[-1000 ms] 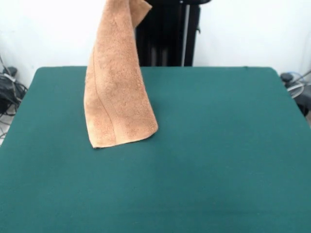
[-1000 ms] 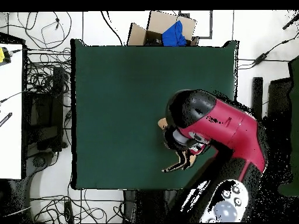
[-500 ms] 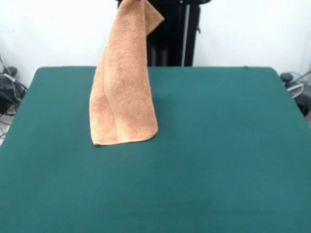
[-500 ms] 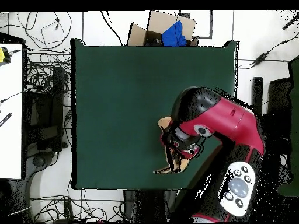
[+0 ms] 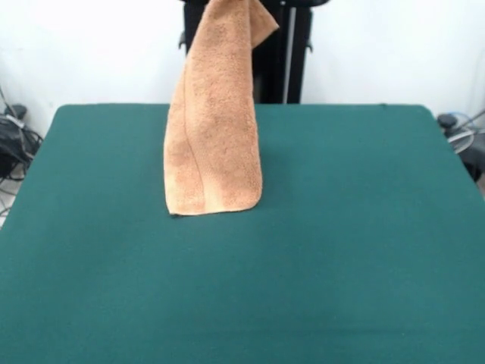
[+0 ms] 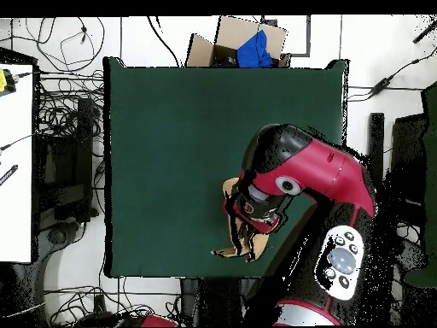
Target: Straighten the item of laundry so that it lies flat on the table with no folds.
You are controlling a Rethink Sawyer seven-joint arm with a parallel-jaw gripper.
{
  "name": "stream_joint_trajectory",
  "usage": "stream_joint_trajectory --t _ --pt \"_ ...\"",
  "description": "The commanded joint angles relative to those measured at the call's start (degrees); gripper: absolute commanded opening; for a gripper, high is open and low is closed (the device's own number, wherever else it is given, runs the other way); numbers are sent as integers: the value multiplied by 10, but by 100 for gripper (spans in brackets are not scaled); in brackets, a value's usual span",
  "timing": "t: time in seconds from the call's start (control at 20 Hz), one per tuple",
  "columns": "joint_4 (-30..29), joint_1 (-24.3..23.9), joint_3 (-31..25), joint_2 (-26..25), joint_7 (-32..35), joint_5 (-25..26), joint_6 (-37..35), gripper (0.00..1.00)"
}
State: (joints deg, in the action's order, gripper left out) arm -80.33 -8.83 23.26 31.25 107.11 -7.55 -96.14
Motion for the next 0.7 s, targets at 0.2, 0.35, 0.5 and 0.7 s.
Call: stream_joint_trajectory --t 0.2,0.35,0.5,0.7 --pt "-86 3 -73 23 63 -52 -13 0" --pt "-102 7 -71 30 59 -60 16 0" --pt "-121 19 -60 42 41 -45 112 0" --pt "-134 29 -56 64 13 -3 311 0"
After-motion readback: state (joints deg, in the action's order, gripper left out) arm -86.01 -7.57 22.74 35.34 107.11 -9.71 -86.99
